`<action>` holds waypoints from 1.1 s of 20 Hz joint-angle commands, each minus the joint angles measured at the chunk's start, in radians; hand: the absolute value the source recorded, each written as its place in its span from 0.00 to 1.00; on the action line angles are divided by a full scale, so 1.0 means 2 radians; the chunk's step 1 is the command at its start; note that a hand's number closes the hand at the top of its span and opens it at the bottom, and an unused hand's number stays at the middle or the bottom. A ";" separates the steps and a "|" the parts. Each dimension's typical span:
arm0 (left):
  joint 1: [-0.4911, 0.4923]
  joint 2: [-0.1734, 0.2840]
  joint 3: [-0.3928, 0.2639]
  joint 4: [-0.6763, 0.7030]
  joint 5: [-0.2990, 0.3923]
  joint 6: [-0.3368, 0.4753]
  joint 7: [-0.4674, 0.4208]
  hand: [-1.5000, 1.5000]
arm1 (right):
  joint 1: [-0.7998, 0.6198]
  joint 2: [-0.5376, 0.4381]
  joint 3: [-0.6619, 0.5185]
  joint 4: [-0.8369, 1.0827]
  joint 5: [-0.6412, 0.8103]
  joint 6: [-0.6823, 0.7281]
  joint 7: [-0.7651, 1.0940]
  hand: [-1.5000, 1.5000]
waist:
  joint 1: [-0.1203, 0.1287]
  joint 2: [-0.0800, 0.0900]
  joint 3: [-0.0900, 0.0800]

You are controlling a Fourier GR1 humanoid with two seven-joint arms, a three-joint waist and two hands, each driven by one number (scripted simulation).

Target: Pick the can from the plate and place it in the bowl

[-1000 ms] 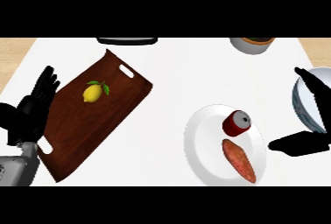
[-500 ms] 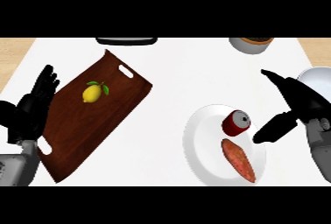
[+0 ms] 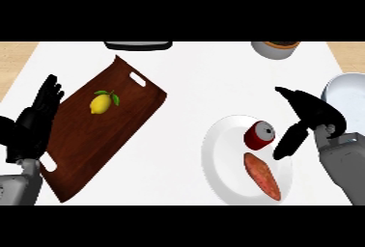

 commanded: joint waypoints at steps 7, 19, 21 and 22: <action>-0.003 -0.011 0.021 -0.003 -0.017 -0.022 0.007 0.50 | 0.010 0.048 0.007 0.007 0.118 0.008 0.001 0.00 | -0.004 -0.001 0.000; 0.002 -0.038 0.034 -0.016 -0.044 -0.026 0.021 0.50 | 0.047 0.101 -0.016 0.088 0.182 -0.010 -0.071 0.00 | -0.003 0.000 0.000; -0.024 -0.046 0.032 0.003 -0.053 -0.024 0.026 0.50 | 0.045 0.136 -0.003 0.080 0.206 -0.020 -0.046 0.00 | -0.004 0.000 0.000; 0.007 -0.026 0.060 0.003 -0.022 -0.059 -0.005 0.50 | 0.074 0.121 -0.009 0.079 0.205 -0.036 -0.076 0.00 | -0.004 0.000 0.000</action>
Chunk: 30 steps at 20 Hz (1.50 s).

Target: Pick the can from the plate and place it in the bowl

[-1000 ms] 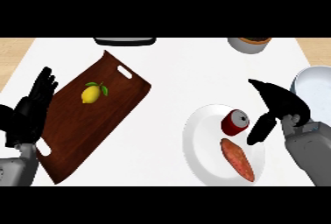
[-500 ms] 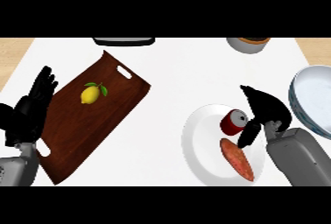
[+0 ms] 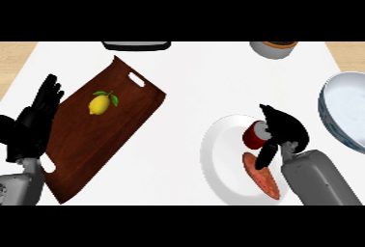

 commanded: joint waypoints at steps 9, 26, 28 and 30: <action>-0.001 -0.019 0.015 -0.011 -0.022 -0.012 0.005 0.50 | -0.019 0.054 -0.047 0.114 0.053 -0.035 -0.058 1.00 | 0.002 0.001 0.000; 0.017 -0.024 0.032 -0.022 -0.025 -0.029 0.004 0.50 | 0.017 -0.011 -0.004 0.092 0.087 -0.022 -0.307 1.00 | -0.009 -0.002 0.000; 0.020 -0.018 0.043 -0.016 -0.021 -0.029 0.001 0.50 | 0.045 -0.029 0.048 0.050 0.092 -0.009 -0.381 1.00 | -0.015 -0.005 0.000; 0.013 -0.022 0.037 -0.022 -0.030 -0.017 0.019 0.50 | 0.079 -0.072 0.076 0.006 0.106 -0.025 -0.448 1.00 | -0.025 -0.008 0.000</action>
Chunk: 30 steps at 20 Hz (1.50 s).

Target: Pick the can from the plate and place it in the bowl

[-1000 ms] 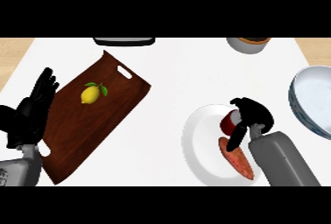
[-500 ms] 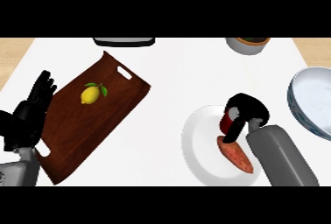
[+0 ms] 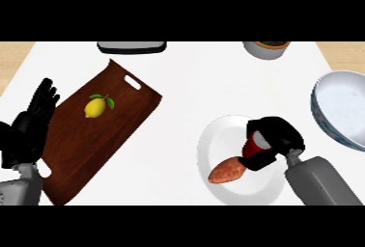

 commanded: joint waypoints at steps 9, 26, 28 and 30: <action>0.031 0.004 0.017 0.002 0.010 -0.011 -0.022 0.50 | 0.195 -0.193 -0.087 -0.291 -0.041 -0.086 -0.187 1.00 | -0.014 0.002 0.003; -0.002 -0.015 -0.004 0.019 -0.015 -0.008 -0.029 0.50 | 0.186 -0.208 -0.421 -0.287 -0.314 0.012 -0.178 1.00 | 0.011 0.009 0.004; -0.032 0.010 0.022 0.032 0.002 -0.020 -0.012 0.50 | 0.135 -0.228 -0.414 -0.247 -0.339 0.033 -0.155 1.00 | 0.014 0.010 0.003; -0.025 -0.018 -0.014 0.013 -0.021 -0.003 0.000 0.50 | 0.080 -0.232 -0.380 -0.161 -0.320 0.022 -0.177 1.00 | 0.022 0.012 0.004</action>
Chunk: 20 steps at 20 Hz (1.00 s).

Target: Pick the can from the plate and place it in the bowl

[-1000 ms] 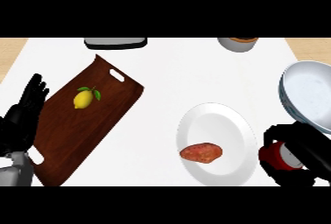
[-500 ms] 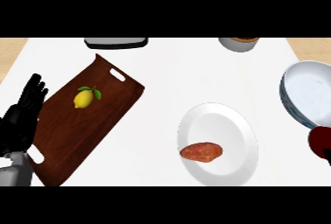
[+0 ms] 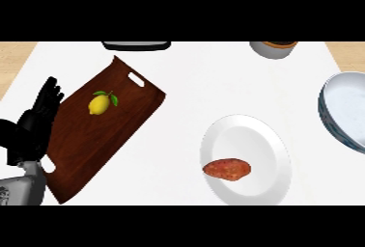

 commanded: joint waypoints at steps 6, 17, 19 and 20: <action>0.006 0.001 0.002 -0.013 0.009 -0.019 -0.001 0.50 | -0.142 -0.016 0.043 0.281 0.061 -0.019 -0.124 1.00 | 0.012 0.003 0.001; -0.011 -0.011 -0.007 -0.020 0.001 -0.011 0.012 0.50 | -0.240 -0.046 0.129 0.488 0.218 -0.097 -0.158 1.00 | 0.026 0.010 0.000; -0.039 -0.005 0.001 0.018 0.000 -0.013 0.005 0.50 | -0.285 -0.010 0.137 0.544 0.217 -0.088 -0.124 1.00 | 0.018 0.008 0.000; -0.022 -0.030 -0.025 -0.002 -0.018 0.005 0.014 0.50 | -0.294 -0.013 0.123 0.591 0.206 -0.076 -0.143 1.00 | 0.022 0.008 0.001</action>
